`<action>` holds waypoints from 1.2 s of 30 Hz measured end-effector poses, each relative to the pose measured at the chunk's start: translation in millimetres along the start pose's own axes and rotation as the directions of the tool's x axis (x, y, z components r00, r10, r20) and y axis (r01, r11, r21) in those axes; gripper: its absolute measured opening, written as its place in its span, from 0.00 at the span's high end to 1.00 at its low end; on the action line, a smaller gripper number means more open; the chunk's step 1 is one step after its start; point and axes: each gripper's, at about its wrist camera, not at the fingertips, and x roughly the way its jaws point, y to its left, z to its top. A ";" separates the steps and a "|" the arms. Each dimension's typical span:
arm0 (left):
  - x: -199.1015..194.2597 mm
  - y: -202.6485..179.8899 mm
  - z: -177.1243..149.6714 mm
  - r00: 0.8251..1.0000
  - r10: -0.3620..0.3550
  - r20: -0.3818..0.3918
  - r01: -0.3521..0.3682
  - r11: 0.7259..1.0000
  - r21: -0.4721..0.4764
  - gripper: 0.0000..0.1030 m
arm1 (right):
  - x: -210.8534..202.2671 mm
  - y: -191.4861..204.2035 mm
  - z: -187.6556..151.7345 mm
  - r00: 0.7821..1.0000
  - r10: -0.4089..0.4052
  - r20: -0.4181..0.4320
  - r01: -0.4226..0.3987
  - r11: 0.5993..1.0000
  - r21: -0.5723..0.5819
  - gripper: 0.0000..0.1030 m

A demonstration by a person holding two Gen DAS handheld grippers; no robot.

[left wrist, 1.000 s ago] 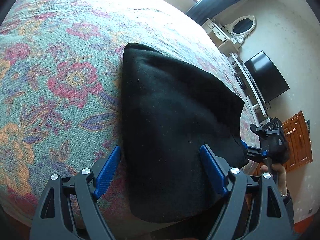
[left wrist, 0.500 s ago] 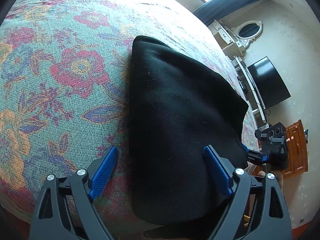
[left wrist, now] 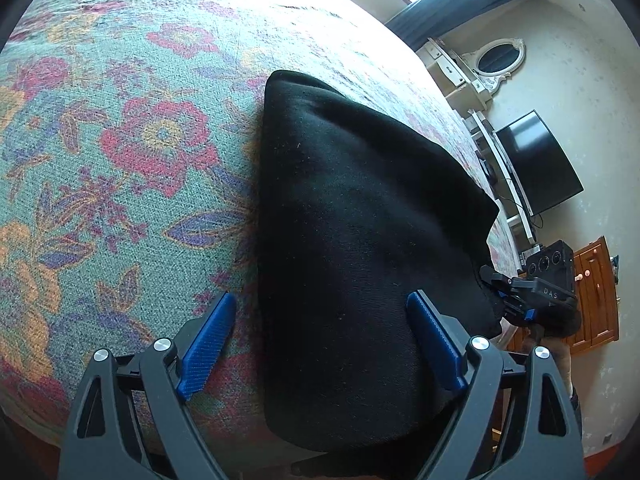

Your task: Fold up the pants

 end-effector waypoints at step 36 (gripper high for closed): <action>2.1 -2.0 -4.4 1.000 0.003 -0.005 -0.003 0.994 0.105 0.16 | -72.0 -57.0 -23.3 0.994 0.045 0.099 -0.058 0.990 0.130 0.47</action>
